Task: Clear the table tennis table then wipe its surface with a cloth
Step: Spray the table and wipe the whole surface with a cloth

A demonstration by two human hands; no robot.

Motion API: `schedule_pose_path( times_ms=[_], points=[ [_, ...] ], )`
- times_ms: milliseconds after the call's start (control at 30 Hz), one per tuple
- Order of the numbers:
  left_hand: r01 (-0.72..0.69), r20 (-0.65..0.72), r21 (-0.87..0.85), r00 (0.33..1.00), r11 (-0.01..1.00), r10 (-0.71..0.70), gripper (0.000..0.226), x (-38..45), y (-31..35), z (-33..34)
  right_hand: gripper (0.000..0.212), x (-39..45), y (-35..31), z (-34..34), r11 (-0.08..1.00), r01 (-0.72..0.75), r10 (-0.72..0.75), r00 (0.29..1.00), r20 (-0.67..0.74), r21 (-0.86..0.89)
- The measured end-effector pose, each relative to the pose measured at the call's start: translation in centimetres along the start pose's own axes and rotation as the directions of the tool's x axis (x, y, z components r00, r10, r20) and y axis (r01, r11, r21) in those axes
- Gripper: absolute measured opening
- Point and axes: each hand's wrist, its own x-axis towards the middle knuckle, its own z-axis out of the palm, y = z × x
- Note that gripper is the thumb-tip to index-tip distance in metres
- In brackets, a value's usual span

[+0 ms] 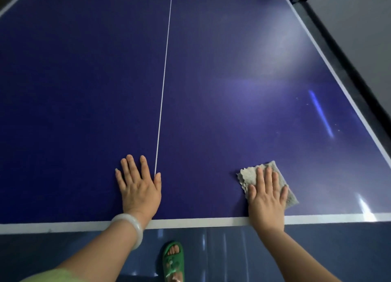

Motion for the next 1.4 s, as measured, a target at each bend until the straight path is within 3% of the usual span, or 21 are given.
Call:
schedule_pose_path(
  times_ms=[100,167,267,367,433,567,633,700,767,867,933,1000,1067,1133,1200,1233,1300,1400],
  points=[
    [-0.04,0.019,-0.062,0.999,0.997,0.042,0.068,0.1,1.2,-1.1,0.065,-0.3,-1.2,0.0,0.999,-0.03,0.03,1.0,-0.005,0.018],
    [-0.162,-0.015,-0.117,0.987,0.98,0.161,0.067,-1.1,3.8,-1.8,0.064,-0.3,-1.1,0.2,1.0,0.027,-0.026,0.999,-0.021,0.011],
    [-0.321,-0.034,-0.238,0.946,0.917,0.323,0.063,-3.8,9.6,-1.7,0.058,-0.1,0.7,0.0,0.971,0.239,-0.239,0.971,-0.009,-0.001],
    [-0.313,-0.021,-0.296,0.947,0.902,0.322,0.061,-6.1,15.6,-0.4,0.056,0.5,5.1,-0.5,0.902,0.431,-0.431,0.902,0.008,-0.032],
    [-0.233,0.007,-0.277,0.97,0.932,0.244,0.061,-7.2,18.9,0.6,0.056,1.2,9.3,-0.9,0.928,0.371,-0.372,0.928,-0.014,-0.049],
    [-0.072,-0.053,-0.168,0.997,0.983,0.064,0.07,-8.3,22.2,1.8,0.061,1.8,15.8,-2.2,1.0,0.019,-0.019,0.999,-0.042,-0.02],
    [-0.056,-0.062,-0.108,0.997,0.993,0.05,0.074,-8.4,22.5,2.1,0.064,1.9,15.6,-2.3,0.994,-0.106,0.108,0.993,-0.057,0.042],
    [-0.048,-0.055,-0.079,0.998,0.996,0.043,0.074,-8.4,22.6,2.4,0.065,1.7,13.4,-2.0,0.99,-0.122,0.127,0.988,-0.085,0.069],
    [-0.043,-0.067,-0.063,0.997,0.997,0.039,0.071,-8.3,22.7,2.7,0.06,1.0,11.5,-1.8,0.994,0.094,-0.089,0.993,-0.082,0.06],
    [-0.033,-0.083,-0.046,0.996,0.998,0.029,0.065,-8.3,22.8,2.9,0.055,1.1,13.3,-2.3,0.837,0.547,-0.548,0.836,0.019,0.016],
    [-0.027,-0.088,-0.037,0.996,0.999,0.024,0.067,-8.3,22.8,2.8,0.055,3.0,17.3,-2.9,0.797,0.604,-0.603,0.797,0.015,-0.012],
    [-0.029,-0.083,-0.039,0.996,0.999,0.026,0.072,-8.4,22.9,2.7,0.057,4.9,21.9,-3.4,0.896,0.44,-0.443,0.896,-0.041,-0.059],
    [-0.031,-0.096,-0.038,0.995,0.999,0.027,0.071,-8.4,22.9,2.7,0.057,6.1,25.4,-4.3,0.993,0.117,-0.118,0.99,-0.077,-0.018],
    [-0.028,-0.106,-0.046,0.994,0.999,0.023,0.068,-8.4,22.9,2.9,0.056,6.4,25.9,-4.5,0.987,-0.157,0.158,0.987,-0.039,0.043],
    [-0.026,-0.105,-0.049,0.994,0.998,0.021,0.067,-8.4,23.0,2.8,0.056,6.0,23.6,-4.3,0.972,-0.225,0.228,0.973,-0.042,0.066],
    [-0.025,-0.097,-0.044,0.995,0.999,0.021,0.068,-8.4,23.0,2.7,0.058,5.6,22.0,-4.0,0.985,-0.159,0.163,0.984,-0.067,0.067],
    [-0.018,-0.076,-0.044,0.997,0.999,0.015,0.067,-8.4,23.0,2.7,0.06,4.4,19.1,-3.3,0.993,0.112,-0.109,0.992,-0.063,0.04],
    [-0.027,-0.087,-0.116,0.996,0.993,0.017,0.061,-7.9,23.6,2.5,0.055,3.6,18.7,-3.4,0.884,0.468,-0.468,0.883,0.023,0.002]
  ],
)
